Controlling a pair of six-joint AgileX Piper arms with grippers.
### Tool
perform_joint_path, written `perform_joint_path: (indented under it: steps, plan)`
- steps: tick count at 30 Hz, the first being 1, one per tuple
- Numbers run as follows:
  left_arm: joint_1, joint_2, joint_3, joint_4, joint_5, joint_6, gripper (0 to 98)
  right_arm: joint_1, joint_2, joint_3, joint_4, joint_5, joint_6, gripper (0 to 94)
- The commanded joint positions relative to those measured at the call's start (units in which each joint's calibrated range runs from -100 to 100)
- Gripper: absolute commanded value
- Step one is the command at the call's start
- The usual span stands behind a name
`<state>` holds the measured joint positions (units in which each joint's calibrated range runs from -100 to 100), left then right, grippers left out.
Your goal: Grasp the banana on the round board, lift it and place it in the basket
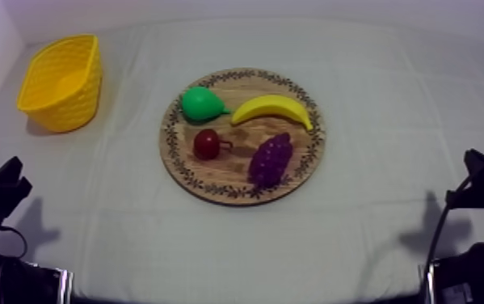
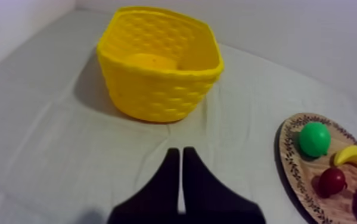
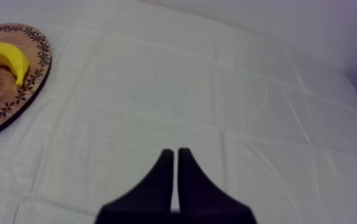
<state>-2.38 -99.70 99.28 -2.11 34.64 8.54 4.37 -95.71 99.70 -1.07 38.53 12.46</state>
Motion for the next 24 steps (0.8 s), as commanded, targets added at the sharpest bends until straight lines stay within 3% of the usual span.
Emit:
perform_joint_path:
  steps: [1, 7, 18, 24]
  plan:
    - [0.40, -0.04, 0.05, 0.00, -0.03, -0.83, 0.4, -0.01, -0.04, -0.03, 0.02, 0.02, 0.02, 0.6]
    - [2.67, -0.04, -0.04, -0.17, 0.20, -3.17, 0.1, -0.01, -0.04, -0.03, 0.02, 0.02, 0.02, 0.6]
    - [6.28, -0.28, -5.36, -1.49, 0.20, -2.55, 0.0, -0.01, -0.04, -0.03, 0.02, 0.02, 0.02, 0.6]
    - [8.99, 2.69, -13.42, -3.80, 1.29, -1.67, 0.0, -0.01, -0.04, -0.03, 0.02, 0.02, 0.02, 0.6]
